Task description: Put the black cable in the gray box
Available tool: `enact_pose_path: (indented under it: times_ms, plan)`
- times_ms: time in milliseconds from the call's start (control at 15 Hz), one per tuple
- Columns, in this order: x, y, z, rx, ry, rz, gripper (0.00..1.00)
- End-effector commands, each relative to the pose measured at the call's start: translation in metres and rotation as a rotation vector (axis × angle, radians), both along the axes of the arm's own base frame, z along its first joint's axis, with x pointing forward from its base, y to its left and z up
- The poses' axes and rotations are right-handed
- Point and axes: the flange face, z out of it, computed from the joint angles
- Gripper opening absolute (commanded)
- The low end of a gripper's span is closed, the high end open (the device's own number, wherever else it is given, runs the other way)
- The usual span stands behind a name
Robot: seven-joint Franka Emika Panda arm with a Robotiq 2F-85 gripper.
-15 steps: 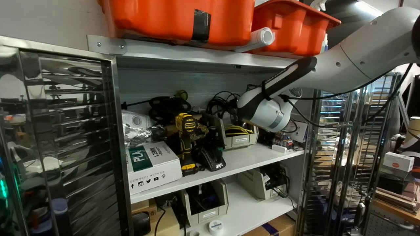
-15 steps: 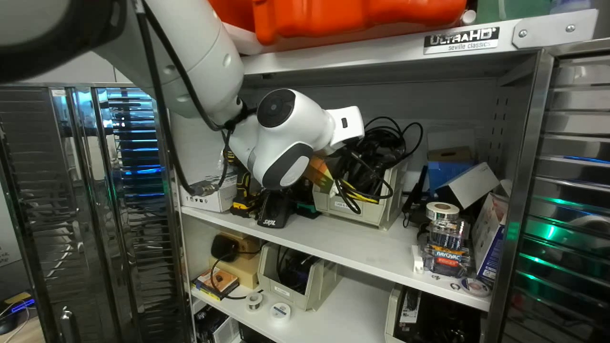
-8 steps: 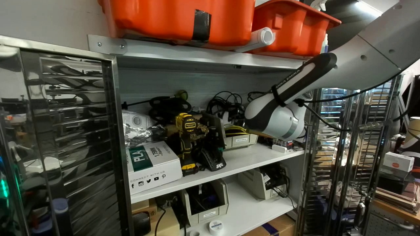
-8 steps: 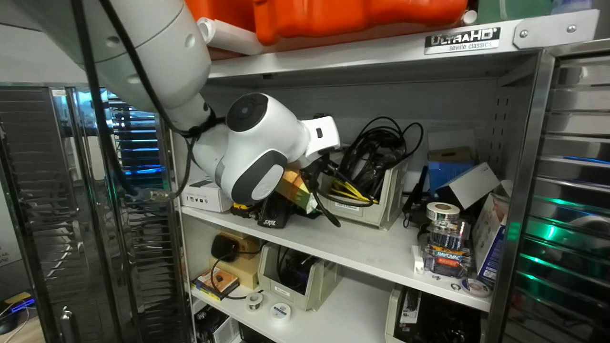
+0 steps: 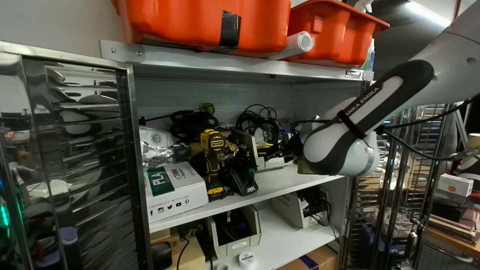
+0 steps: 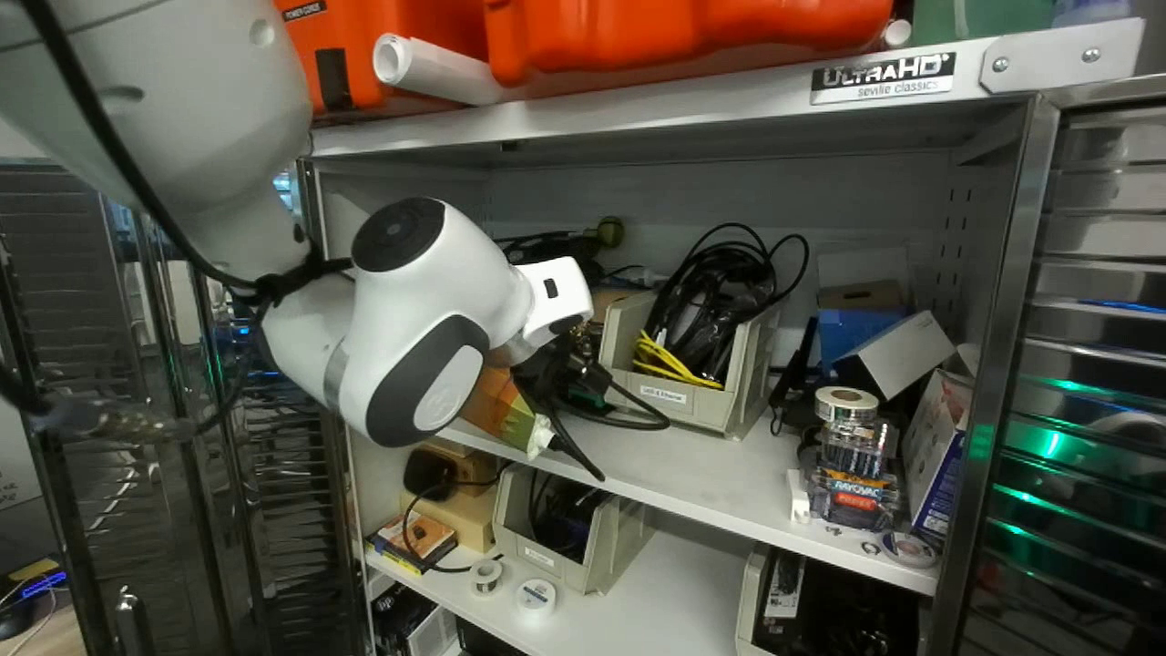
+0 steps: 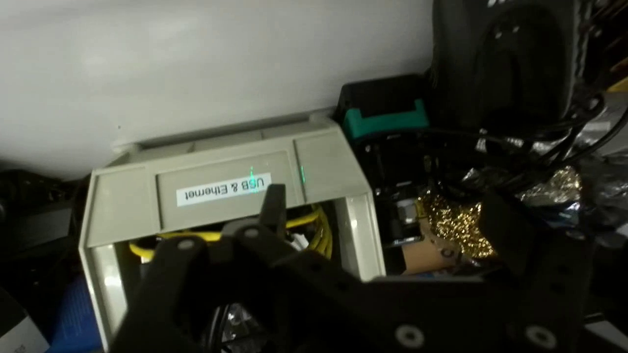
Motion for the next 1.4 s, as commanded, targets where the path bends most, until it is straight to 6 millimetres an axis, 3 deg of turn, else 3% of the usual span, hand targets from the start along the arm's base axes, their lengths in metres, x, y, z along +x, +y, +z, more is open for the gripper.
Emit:
enact_pose_path:
  times_ms: [0, 333, 600, 800, 1000, 1333]
  plan:
    - [-0.030, 0.012, 0.013, -0.010, 0.126, -0.034, 1.00]
    - [-0.019, 0.017, 0.051, 0.034, 0.331, -0.108, 1.00]
    - [-0.032, 0.014, 0.065, 0.129, 0.537, -0.128, 1.00]
    - [-0.051, 0.009, 0.080, 0.171, 0.689, -0.121, 1.00]
    - [-0.081, -0.001, 0.111, 0.171, 0.816, -0.128, 1.00]
    - [-0.133, -0.007, 0.178, 0.149, 1.004, -0.077, 1.00]
